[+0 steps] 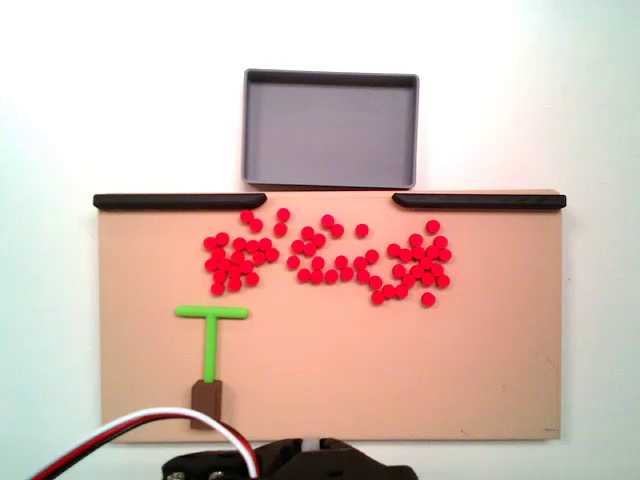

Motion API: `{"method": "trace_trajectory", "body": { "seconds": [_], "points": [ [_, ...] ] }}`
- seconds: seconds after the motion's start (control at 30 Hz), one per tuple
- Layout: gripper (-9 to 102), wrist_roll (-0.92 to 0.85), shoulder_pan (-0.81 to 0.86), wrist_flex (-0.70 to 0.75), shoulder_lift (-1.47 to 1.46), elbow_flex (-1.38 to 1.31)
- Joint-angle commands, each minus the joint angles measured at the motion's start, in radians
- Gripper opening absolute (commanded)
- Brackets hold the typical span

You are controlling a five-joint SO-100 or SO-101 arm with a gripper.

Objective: Grasp a green tool by the dark brown handle.

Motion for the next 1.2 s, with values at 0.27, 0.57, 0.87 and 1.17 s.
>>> {"method": "trace_trajectory", "body": {
  "seconds": [0.27,0.57,0.87,1.17],
  "points": [
    [0,0.021,-0.018,-0.002,0.009,-0.032],
    [0,0.041,-0.043,-0.003,0.025,-0.032],
    [0,0.101,-0.107,-0.003,0.046,-0.032],
    [0,0.19,-0.183,-0.006,-0.008,-0.087]
  ]
}}
